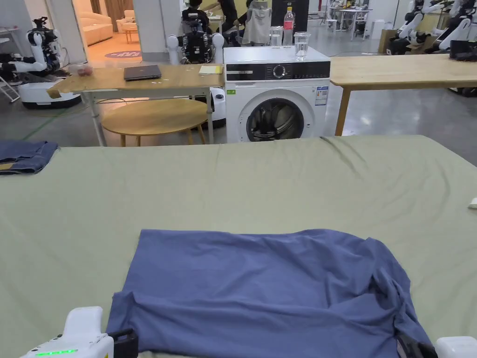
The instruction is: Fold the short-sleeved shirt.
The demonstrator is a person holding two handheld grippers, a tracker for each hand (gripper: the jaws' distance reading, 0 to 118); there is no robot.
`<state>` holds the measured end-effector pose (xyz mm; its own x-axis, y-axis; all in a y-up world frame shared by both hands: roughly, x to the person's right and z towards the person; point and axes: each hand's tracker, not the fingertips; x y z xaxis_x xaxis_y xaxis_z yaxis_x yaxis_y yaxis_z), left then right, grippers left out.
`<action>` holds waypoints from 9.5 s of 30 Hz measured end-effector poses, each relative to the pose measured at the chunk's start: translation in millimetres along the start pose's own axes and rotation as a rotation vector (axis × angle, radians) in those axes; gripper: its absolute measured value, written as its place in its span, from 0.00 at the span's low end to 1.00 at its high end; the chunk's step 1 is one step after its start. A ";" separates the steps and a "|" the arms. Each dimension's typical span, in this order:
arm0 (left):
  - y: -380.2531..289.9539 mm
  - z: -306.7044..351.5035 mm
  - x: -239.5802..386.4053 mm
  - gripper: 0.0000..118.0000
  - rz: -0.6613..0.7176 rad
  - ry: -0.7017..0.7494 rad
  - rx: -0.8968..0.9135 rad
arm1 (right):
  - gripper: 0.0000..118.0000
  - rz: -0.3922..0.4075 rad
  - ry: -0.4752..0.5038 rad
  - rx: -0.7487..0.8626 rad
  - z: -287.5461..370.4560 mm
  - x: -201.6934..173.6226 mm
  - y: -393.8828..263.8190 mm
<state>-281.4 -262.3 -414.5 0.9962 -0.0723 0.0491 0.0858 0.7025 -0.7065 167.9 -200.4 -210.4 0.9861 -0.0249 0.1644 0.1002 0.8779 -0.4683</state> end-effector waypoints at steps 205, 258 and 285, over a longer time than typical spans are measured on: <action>-49.8 140.0 13.3 0.06 -0.255 -0.230 0.229 | 0.06 0.117 0.156 0.120 39.0 -122.7 22.8; -53.0 166.7 73.0 0.00 0.134 -0.543 0.096 | 0.06 0.017 0.171 0.015 15.7 -52.0 5.5; -106.3 42.8 4.5 0.09 1.008 -0.901 -0.121 | 0.06 0.070 0.116 -0.003 21.6 -59.3 14.3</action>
<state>-285.3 -307.0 -309.0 0.2934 0.9491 -0.1144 -0.6366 0.1047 -0.7640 108.0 -176.0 -208.0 0.9994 -0.0194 0.0298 0.0313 0.8779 -0.4778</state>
